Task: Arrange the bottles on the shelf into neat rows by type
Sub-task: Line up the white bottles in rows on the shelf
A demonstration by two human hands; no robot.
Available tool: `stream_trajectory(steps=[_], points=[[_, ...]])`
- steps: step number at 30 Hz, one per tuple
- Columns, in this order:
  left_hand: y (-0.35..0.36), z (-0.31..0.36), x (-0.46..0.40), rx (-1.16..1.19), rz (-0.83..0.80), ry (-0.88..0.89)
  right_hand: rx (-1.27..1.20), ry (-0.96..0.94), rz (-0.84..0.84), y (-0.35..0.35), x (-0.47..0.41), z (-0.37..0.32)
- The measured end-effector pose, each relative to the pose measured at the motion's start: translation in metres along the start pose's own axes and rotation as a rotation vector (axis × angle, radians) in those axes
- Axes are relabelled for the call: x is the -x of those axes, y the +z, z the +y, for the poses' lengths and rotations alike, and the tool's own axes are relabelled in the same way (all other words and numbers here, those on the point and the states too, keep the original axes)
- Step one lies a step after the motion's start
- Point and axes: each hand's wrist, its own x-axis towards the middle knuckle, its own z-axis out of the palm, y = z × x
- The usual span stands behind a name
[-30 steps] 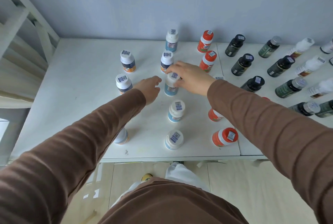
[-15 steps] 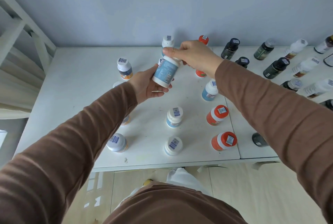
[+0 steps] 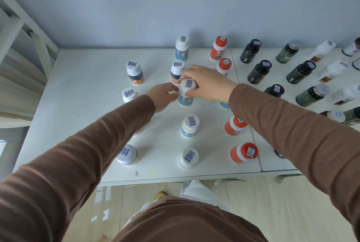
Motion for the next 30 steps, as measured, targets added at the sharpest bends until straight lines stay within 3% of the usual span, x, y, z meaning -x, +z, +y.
stream_trajectory(steps=[3, 9, 12, 15, 21, 24, 27, 30], points=[[0.002, -0.004, -0.001, -0.217, 0.062, 0.04, 0.055, -0.003, -0.019, 0.015, -0.002, 0.004], [-0.008, -0.009, -0.008, -0.352, 0.163, 0.078, 0.052, -0.019, -0.058, 0.01, -0.005, 0.011], [-0.02, -0.003, -0.02, -0.367, 0.242, 0.076, -0.058, 0.017, 0.071, -0.008, -0.019, 0.017], [-0.026, 0.003, -0.039, -0.392, 0.251, -0.016, 0.006, 0.009, 0.176, -0.013, -0.048, 0.028], [-0.013, 0.003, -0.065, -0.415, 0.162, -0.159, 0.075, -0.032, -0.004, 0.009, -0.093, 0.036], [-0.014, 0.0, -0.075, -0.177, 0.195, -0.143, -0.072, 0.011, 0.013, -0.003, -0.097, 0.046], [-0.021, 0.013, -0.076, 0.328, 0.182, -0.129, -0.329, 0.046, 0.036, -0.03, -0.095, 0.052], [-0.03, 0.037, -0.07, 0.726, -0.01, -0.212, -0.533, 0.158, 0.072, -0.053, -0.096, 0.052]])
